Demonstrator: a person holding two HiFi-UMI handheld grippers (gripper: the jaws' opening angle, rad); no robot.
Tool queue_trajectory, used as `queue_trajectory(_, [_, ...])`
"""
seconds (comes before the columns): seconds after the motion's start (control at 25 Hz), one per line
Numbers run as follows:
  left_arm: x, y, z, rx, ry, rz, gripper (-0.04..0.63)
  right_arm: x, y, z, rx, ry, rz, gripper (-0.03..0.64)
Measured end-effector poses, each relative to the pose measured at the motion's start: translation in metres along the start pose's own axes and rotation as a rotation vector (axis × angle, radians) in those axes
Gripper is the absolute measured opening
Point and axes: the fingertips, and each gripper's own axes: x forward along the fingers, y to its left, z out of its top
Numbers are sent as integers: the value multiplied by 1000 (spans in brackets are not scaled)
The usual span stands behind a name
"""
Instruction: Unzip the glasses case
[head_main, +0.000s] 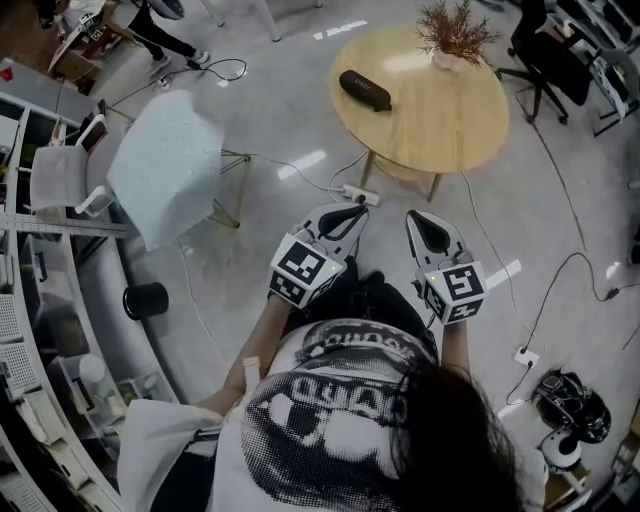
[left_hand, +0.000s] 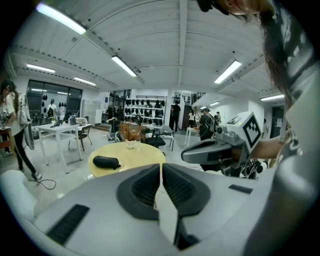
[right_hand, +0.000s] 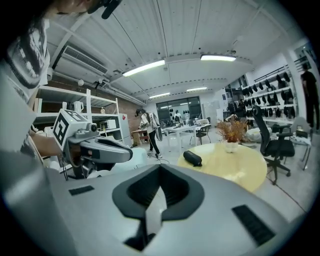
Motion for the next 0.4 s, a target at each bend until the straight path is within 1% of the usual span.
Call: queue_trajectory(0.4, [3,-10,-3,0,-1,9,20,-8,-1,-6,-8,5,16,-5])
